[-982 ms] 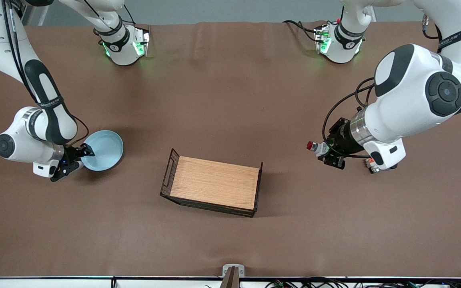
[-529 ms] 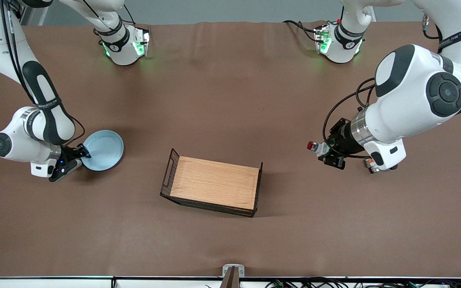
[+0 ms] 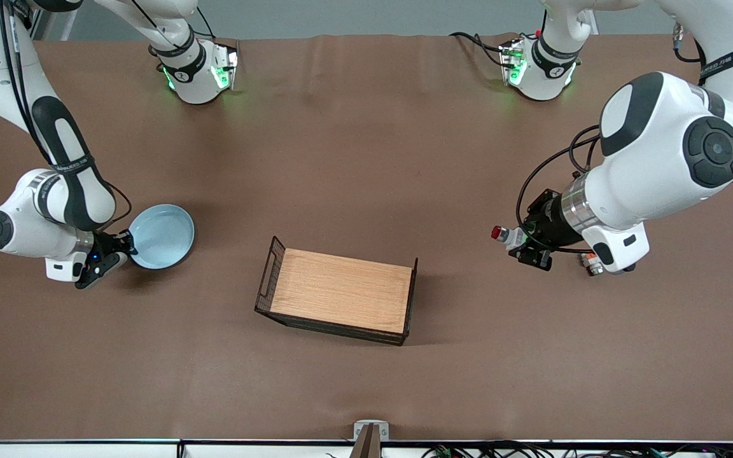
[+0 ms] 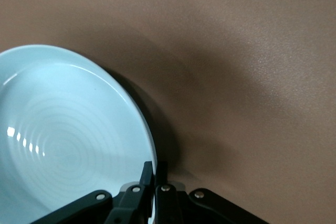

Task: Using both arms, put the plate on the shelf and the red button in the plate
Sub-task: 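Grasp the light blue plate rim with the right gripper and lift it, then carry the plate with the right gripper over the wooden tray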

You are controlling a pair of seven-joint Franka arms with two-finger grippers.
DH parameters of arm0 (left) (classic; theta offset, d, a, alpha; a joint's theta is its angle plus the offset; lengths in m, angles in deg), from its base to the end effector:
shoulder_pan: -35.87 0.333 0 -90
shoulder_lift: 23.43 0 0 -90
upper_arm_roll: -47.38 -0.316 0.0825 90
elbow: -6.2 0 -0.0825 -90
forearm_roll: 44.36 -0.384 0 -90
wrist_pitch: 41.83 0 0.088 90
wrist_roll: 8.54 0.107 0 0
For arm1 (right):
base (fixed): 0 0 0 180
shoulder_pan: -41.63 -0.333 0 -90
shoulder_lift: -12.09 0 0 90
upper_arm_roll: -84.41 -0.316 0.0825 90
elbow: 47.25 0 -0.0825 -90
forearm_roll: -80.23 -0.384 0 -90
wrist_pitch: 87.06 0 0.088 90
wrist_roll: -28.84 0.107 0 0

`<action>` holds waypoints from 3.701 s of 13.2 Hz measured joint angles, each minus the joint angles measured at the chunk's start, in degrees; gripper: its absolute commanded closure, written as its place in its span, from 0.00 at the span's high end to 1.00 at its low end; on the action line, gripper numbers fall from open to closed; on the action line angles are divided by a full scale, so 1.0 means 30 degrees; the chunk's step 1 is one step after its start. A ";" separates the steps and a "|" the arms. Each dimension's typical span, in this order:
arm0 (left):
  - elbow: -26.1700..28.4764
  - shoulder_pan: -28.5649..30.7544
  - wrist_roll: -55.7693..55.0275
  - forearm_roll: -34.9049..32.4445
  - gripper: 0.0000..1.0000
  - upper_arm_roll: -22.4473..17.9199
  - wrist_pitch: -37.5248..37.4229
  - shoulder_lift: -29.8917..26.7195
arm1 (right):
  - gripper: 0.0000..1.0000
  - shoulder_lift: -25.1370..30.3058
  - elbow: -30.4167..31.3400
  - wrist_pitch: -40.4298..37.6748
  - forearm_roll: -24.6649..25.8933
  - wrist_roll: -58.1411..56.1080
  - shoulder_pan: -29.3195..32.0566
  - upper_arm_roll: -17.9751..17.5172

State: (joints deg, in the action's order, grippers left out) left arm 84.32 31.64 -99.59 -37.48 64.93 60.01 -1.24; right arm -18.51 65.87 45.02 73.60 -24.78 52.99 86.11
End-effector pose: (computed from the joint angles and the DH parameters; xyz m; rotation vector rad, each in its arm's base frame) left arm 0.6369 -0.2278 0.5140 2.4010 1.7416 -0.2511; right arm 0.5756 -0.1310 0.1799 -2.8283 -0.9125 0.2008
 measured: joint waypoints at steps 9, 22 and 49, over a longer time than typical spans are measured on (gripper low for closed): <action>-0.0001 0.0022 0.0008 0.0000 0.00 -0.0006 0.0000 0.0001 | 0.00 0.0968 -0.2551 -0.6616 -0.1065 0.3465 -0.0220 0.0208; -0.0006 0.0001 0.0021 0.0000 0.00 -0.0005 -0.0001 0.0013 | 0.00 0.4950 -0.5635 -1.5329 -0.5565 1.8151 -0.4760 0.2167; -0.0006 -0.0101 0.0022 0.0000 0.00 -0.0002 -0.0013 0.0252 | 0.00 0.6136 -0.4034 -0.3822 -0.9395 3.4273 -1.8126 0.5151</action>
State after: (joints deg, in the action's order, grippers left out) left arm 84.31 31.34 -99.52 -37.48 64.92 59.97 -0.49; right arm -0.10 53.77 33.55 45.41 78.04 -1.38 101.56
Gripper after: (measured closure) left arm 0.581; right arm 0.960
